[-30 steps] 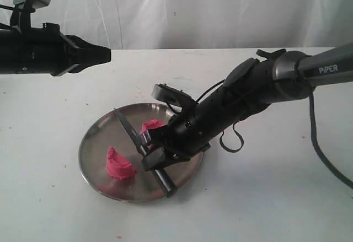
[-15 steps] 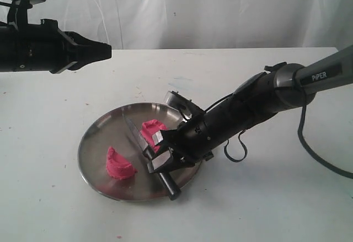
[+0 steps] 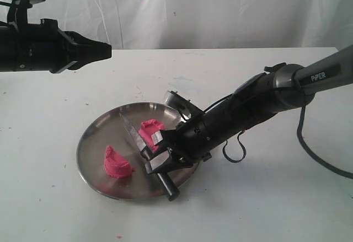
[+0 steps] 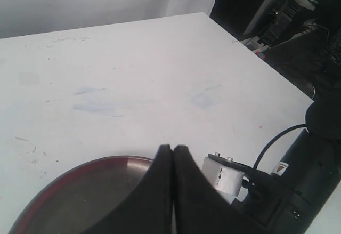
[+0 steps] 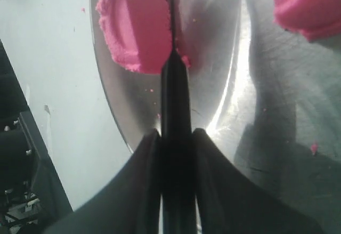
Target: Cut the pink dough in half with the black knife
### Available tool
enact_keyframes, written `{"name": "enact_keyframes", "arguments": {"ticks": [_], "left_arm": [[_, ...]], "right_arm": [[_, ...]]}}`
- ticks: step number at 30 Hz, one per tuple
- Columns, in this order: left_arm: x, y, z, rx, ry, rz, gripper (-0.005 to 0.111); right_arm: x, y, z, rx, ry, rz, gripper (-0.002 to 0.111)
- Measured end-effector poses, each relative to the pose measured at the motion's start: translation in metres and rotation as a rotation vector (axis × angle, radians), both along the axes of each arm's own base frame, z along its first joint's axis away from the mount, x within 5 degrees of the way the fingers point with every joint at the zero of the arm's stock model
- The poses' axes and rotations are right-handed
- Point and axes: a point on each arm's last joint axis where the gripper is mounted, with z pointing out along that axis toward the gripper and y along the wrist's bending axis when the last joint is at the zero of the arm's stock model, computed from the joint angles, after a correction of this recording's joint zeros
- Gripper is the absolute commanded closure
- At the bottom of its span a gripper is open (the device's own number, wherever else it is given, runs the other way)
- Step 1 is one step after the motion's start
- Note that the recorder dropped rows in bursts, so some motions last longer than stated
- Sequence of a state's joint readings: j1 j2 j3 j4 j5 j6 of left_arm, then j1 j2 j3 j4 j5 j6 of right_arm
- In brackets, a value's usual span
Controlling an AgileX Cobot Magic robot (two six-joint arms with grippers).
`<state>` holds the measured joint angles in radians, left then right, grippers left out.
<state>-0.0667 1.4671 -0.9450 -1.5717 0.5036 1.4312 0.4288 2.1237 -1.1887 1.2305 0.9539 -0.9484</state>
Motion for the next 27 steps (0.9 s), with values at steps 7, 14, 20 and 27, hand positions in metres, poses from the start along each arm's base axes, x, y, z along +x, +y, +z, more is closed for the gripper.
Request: {"name": "enact_keyframes", "arguments": {"ticks": [7, 14, 20, 27], "left_arm": [[0.000, 0.000, 0.000, 0.000, 0.000, 0.000, 0.107], [0.000, 0.000, 0.000, 0.000, 0.000, -0.001, 0.107], [0.000, 0.000, 0.000, -0.002, 0.000, 0.000, 0.107], [0.000, 0.000, 0.000, -0.002, 0.000, 0.000, 0.107]], "right_arm": [[0.005, 0.001, 0.002, -0.024, 0.014, -0.005, 0.108], [0.009, 0.000, -0.002, -0.083, 0.024, -0.006, 0.099], [0.009, -0.001, -0.003, -0.099, 0.029, -0.001, 0.081], [0.014, 0.001, 0.002, -0.098, 0.000, 0.003, 0.064]]}}
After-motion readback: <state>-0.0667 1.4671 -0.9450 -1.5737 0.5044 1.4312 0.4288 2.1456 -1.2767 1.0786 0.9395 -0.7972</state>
